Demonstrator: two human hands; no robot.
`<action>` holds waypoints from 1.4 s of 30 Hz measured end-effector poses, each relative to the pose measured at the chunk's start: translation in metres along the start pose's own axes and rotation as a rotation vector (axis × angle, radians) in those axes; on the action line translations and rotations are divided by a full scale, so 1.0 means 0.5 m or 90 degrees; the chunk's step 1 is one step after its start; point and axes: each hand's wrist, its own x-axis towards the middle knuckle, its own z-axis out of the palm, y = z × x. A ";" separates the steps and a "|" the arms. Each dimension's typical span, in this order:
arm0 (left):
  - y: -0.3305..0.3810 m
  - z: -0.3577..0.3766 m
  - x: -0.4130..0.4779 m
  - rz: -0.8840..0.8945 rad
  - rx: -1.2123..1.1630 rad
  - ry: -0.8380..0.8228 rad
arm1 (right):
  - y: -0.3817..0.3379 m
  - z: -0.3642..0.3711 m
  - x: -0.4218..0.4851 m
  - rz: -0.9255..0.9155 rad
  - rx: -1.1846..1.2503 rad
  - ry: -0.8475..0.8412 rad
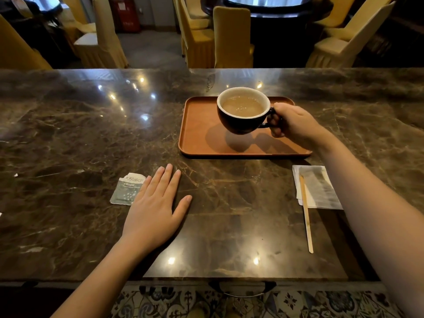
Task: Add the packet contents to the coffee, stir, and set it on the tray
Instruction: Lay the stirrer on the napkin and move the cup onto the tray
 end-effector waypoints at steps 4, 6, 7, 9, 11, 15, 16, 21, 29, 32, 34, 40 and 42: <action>0.000 0.000 0.000 -0.008 -0.004 -0.002 | 0.013 -0.010 0.034 0.012 -0.019 0.001; 0.001 0.000 0.000 -0.013 -0.004 -0.003 | 0.017 -0.012 0.045 0.018 -0.023 0.000; 0.001 -0.001 0.000 -0.015 -0.004 -0.005 | 0.020 -0.014 0.050 0.021 -0.024 0.000; 0.002 -0.001 0.000 -0.018 -0.003 -0.009 | 0.024 -0.017 0.057 0.027 -0.029 -0.002; 0.002 -0.002 -0.001 -0.019 0.002 -0.011 | 0.030 -0.018 0.063 0.040 -0.018 -0.008; 0.003 -0.003 -0.001 -0.025 0.000 -0.011 | 0.041 -0.020 0.074 0.060 0.003 -0.015; 0.003 -0.003 -0.001 -0.025 0.001 -0.013 | 0.044 -0.022 0.076 0.061 -0.005 -0.017; 0.004 -0.003 0.000 -0.028 0.006 -0.021 | 0.047 -0.028 0.081 0.058 -0.045 -0.018; 0.008 -0.008 0.001 -0.031 0.011 -0.031 | 0.035 -0.030 0.068 -0.004 -0.207 -0.002; 0.010 -0.009 0.001 -0.031 0.005 -0.031 | 0.038 -0.029 0.067 -0.038 -0.258 0.025; 0.009 -0.010 0.001 -0.031 0.012 -0.032 | 0.039 -0.031 0.067 -0.077 -0.321 0.042; 0.010 -0.007 0.002 -0.028 0.010 -0.029 | 0.036 -0.050 0.069 -0.153 -0.433 0.050; 0.010 -0.006 0.000 -0.026 0.006 -0.023 | 0.030 -0.055 0.067 -0.166 -0.453 0.037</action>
